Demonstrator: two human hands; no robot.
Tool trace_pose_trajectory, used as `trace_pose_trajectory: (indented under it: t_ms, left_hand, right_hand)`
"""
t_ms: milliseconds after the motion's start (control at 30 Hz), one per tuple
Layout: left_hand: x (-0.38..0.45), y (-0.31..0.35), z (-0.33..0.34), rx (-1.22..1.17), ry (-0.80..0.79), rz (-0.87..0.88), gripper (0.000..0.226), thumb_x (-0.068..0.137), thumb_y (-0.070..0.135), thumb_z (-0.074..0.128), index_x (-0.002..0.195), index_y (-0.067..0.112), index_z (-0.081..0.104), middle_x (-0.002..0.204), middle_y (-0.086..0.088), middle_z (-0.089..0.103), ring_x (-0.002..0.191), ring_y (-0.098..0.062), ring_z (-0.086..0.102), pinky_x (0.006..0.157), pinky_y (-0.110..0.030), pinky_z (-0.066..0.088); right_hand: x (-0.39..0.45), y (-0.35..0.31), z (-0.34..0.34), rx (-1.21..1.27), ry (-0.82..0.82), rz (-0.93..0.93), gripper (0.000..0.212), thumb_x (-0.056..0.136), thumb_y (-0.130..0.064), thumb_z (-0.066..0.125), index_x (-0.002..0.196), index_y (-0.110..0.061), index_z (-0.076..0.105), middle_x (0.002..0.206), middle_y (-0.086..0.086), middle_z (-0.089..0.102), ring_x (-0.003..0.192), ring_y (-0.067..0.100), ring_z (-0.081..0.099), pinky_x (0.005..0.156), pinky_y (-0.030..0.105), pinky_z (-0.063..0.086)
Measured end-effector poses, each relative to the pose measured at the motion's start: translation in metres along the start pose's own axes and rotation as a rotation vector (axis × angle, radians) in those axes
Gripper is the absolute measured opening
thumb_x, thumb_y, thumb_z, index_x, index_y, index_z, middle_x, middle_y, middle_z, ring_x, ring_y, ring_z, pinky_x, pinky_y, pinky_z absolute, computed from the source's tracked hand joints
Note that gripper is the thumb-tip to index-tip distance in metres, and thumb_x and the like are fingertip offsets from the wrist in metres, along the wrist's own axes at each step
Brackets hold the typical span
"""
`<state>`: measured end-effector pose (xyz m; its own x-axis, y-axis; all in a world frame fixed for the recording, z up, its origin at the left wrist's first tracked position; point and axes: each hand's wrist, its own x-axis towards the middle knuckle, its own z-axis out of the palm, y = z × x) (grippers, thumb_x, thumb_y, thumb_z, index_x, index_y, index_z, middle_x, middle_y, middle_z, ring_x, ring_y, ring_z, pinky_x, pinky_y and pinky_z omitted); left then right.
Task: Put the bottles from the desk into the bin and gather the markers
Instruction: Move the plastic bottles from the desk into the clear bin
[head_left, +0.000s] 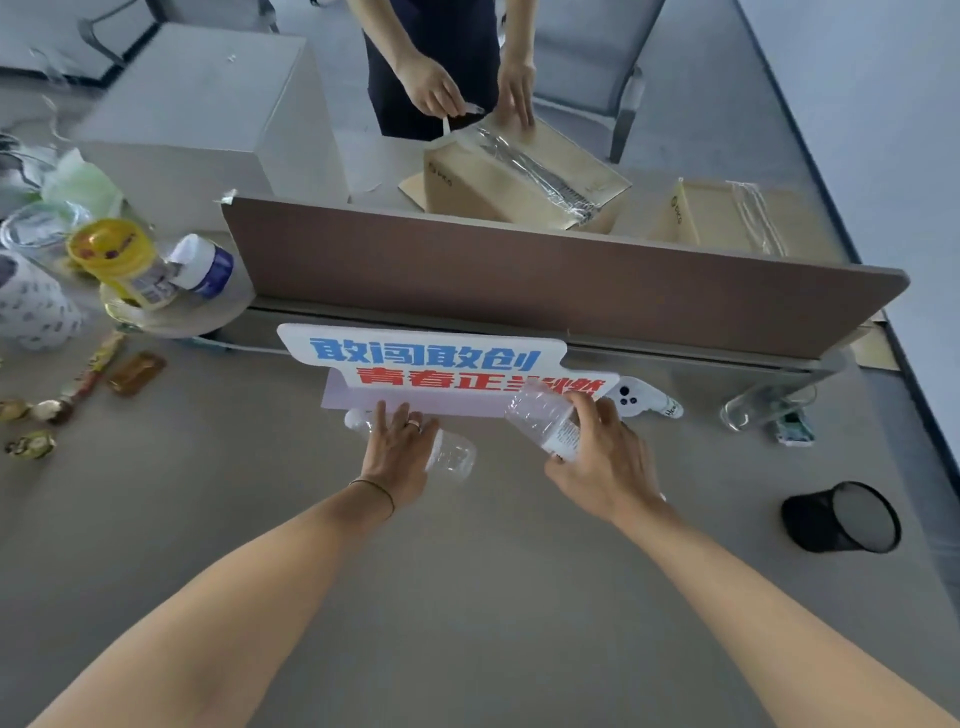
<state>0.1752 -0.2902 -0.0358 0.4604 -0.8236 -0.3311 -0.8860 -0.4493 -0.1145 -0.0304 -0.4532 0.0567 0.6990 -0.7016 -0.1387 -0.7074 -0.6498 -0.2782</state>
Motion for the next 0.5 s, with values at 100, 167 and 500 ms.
trace_pose_trajectory:
  t_ms: [100, 167, 500]
  left_hand:
    - [0.0, 0.01, -0.011, -0.109, 0.07, 0.011, 0.07, 0.08, 0.041, 0.071, 0.143, 0.023, 0.047, 0.135, -0.002, 0.062, 0.134, -0.028, 0.05, 0.125, -0.053, 0.02]
    - [0.002, 0.023, -0.021, -0.2, 0.119, 0.019, 0.06, 0.078, 0.05, 0.066, 0.13, 0.024, 0.052, 0.122, -0.003, 0.064, 0.116, -0.026, 0.058, 0.114, -0.043, 0.037]
    - [-0.011, 0.162, -0.074, -0.574, 0.14, 0.159, 0.061, 0.083, 0.058, 0.058, 0.134, 0.029, 0.042, 0.114, 0.001, 0.054, 0.096, -0.023, 0.065, 0.078, -0.039, 0.06]
  right_hand:
    - [-0.012, 0.003, -0.008, 0.028, 0.038, 0.032, 0.067, 0.074, -0.036, 0.067, 0.134, -0.026, 0.04, 0.114, 0.002, 0.054, 0.095, 0.034, 0.065, 0.07, 0.037, 0.045]
    - [-0.022, 0.01, -0.016, 0.067, 0.075, 0.058, 0.065, 0.076, -0.037, 0.064, 0.135, -0.028, 0.038, 0.117, 0.001, 0.057, 0.097, 0.034, 0.065, 0.069, 0.036, 0.043]
    - [-0.087, 0.107, -0.051, 0.146, 0.283, 0.26, 0.064, 0.081, -0.055, 0.059, 0.136, -0.027, 0.042, 0.118, -0.001, 0.07, 0.094, 0.033, 0.069, 0.073, 0.038, 0.051]
